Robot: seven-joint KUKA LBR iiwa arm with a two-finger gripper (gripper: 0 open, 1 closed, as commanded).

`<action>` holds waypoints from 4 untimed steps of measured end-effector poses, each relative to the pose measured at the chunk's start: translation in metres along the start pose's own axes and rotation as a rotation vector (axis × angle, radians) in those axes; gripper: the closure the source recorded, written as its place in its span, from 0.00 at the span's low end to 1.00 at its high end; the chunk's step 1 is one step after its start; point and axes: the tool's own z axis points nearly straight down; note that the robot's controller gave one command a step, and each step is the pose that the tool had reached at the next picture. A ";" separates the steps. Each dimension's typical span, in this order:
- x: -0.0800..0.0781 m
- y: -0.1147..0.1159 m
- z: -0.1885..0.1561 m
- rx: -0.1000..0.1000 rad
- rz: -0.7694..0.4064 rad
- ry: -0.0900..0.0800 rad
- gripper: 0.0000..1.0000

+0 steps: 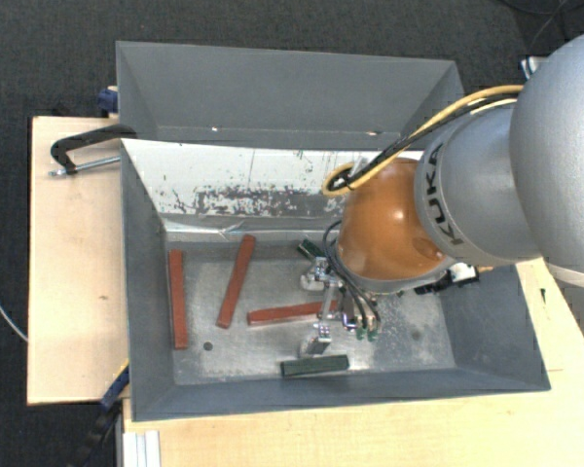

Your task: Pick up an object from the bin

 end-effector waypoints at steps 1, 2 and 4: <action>0.004 0.004 -0.004 -0.001 0.143 0.002 1.00; 0.004 0.004 -0.004 -0.001 0.143 0.002 1.00; 0.008 0.003 -0.023 0.002 0.144 0.007 1.00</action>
Offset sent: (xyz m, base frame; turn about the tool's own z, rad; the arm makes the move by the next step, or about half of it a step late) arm 0.0000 0.0000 0.0000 0.0000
